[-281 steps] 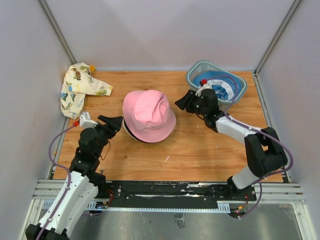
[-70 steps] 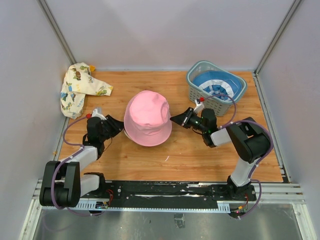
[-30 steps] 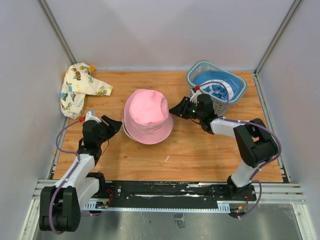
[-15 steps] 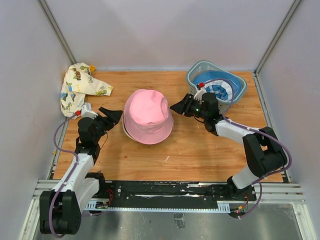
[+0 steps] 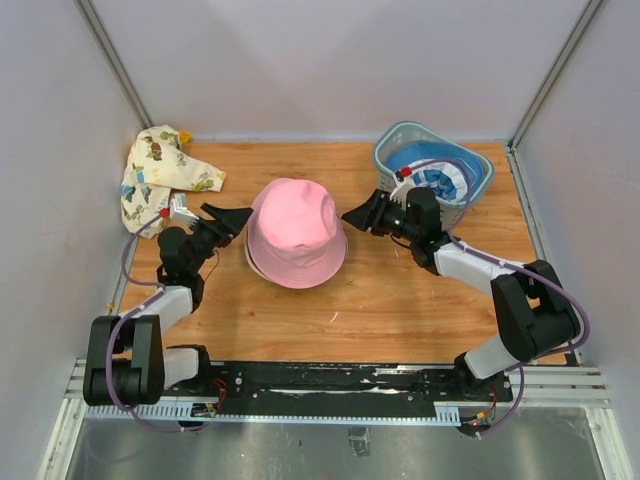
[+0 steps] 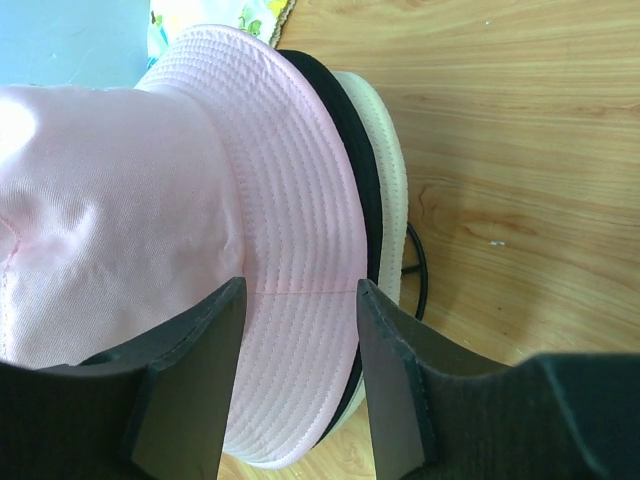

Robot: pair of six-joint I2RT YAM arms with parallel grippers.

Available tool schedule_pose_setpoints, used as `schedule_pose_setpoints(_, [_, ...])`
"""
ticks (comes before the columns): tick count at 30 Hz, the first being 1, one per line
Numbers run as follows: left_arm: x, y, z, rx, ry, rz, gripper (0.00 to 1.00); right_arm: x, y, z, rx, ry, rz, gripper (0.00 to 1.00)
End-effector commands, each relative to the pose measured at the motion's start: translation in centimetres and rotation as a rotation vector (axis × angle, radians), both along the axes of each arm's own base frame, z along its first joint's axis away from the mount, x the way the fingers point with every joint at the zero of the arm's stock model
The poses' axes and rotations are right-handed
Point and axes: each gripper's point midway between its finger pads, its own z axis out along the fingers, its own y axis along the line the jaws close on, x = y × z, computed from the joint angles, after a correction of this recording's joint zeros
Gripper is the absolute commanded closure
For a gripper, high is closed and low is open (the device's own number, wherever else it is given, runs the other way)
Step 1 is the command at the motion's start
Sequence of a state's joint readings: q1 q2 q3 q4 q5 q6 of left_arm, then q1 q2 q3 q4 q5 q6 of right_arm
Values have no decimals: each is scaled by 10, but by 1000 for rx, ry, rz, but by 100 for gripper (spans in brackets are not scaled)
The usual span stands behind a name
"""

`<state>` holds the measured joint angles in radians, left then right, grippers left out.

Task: Stack the hats
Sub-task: Stack the hat on the hat.

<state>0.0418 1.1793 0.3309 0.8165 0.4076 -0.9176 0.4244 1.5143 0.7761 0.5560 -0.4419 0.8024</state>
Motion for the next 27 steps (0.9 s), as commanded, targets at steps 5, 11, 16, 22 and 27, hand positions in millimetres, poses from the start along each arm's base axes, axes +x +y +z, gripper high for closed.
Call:
schedule_pose_setpoints(5, [2, -15, 21, -77, -113, -120, 27, 5, -8, 7, -1, -43, -16, 50])
schedule_pose_setpoints(11, [3, -22, 13, -110, -101, -175, 28, 4, -8, 6, 1, -43, -12, 50])
schedule_pose_setpoints(16, [2, -26, 8, -128, -100, -204, 37, 4, -7, 7, 8, -43, -6, 50])
schedule_pose_setpoints(22, [-3, -27, 5, -147, -107, -213, 75, 4, -6, 10, 14, -49, -3, 50])
schedule_pose_setpoints(27, [-7, -27, -1, -157, -95, -213, 99, 4, -5, 12, 15, -51, 0, 50])
